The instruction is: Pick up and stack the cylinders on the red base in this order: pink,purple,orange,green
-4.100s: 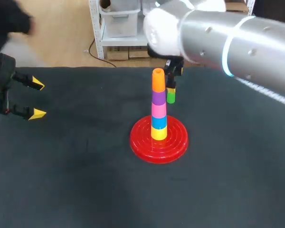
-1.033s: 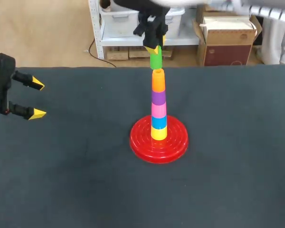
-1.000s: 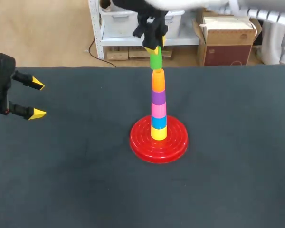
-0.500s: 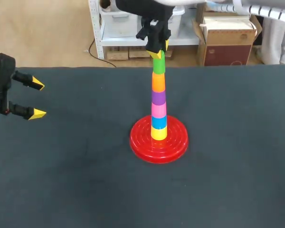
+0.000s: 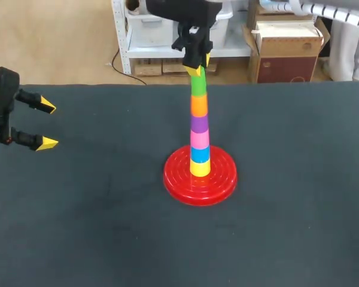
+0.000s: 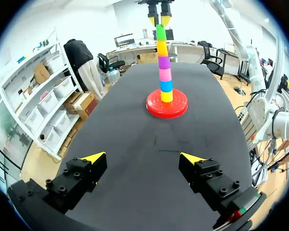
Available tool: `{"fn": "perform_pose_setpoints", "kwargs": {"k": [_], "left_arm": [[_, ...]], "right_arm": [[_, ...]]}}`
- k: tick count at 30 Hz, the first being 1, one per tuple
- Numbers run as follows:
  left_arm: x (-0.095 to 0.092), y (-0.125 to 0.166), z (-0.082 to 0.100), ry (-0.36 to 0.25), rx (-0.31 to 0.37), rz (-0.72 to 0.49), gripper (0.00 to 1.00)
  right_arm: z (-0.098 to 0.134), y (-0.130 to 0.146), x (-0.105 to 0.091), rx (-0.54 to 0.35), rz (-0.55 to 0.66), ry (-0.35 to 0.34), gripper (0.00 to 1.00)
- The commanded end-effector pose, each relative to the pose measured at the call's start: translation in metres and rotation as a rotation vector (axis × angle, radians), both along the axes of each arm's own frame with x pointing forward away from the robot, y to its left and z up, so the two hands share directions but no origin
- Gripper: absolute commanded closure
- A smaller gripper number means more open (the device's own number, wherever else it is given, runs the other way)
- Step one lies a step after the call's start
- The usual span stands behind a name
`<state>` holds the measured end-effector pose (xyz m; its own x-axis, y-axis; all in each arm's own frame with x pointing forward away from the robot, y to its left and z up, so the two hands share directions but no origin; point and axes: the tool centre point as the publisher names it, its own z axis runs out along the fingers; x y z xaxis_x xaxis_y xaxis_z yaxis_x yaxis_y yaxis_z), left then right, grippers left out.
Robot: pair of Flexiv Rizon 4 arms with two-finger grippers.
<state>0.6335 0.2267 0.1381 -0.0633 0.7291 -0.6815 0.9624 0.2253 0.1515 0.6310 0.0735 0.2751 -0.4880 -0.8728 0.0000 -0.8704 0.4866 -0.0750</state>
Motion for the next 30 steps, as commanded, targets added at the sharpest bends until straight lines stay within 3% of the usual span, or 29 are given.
{"fn": "perform_pose_setpoints", "kwargs": {"k": [1, 12, 13, 14, 15, 26, 28, 30], "left_arm": [[-0.001, 0.0, -0.001, -0.004, -0.002, 0.001, 0.0], [-0.001, 0.0, -0.001, -0.004, -0.002, 0.001, 0.0], [-0.001, 0.0, -0.001, -0.004, -0.002, 0.001, 0.0], [-0.001, 0.0, -0.001, -0.004, -0.002, 0.001, 0.0], [-0.001, 0.0, -0.001, -0.004, -0.002, 0.001, 0.0], [-0.001, 0.0, -0.001, -0.004, -0.002, 0.001, 0.0], [-0.001, 0.0, -0.001, -0.004, -0.002, 0.001, 0.0], [-0.001, 0.0, -0.001, -0.004, -0.002, 0.001, 0.0]], "right_arm": [[-0.011, 0.0, -0.002, 0.002, -0.003, -0.004, 1.0], [-0.028, -0.004, -0.008, 0.042, -0.042, 0.005, 1.0], [-0.028, -0.004, -0.008, 0.056, -0.04, 0.002, 0.8], [-0.026, -0.003, -0.008, 0.065, -0.038, -0.004, 0.22], [-0.023, -0.003, -0.008, 0.088, -0.041, -0.023, 0.0], [0.004, -0.033, 0.011, 0.38, -0.151, -0.293, 0.0], [0.008, -0.046, 0.019, 0.454, -0.213, -0.385, 0.0], [0.007, -0.061, 0.027, 0.504, -0.305, -0.431, 0.0]]}}
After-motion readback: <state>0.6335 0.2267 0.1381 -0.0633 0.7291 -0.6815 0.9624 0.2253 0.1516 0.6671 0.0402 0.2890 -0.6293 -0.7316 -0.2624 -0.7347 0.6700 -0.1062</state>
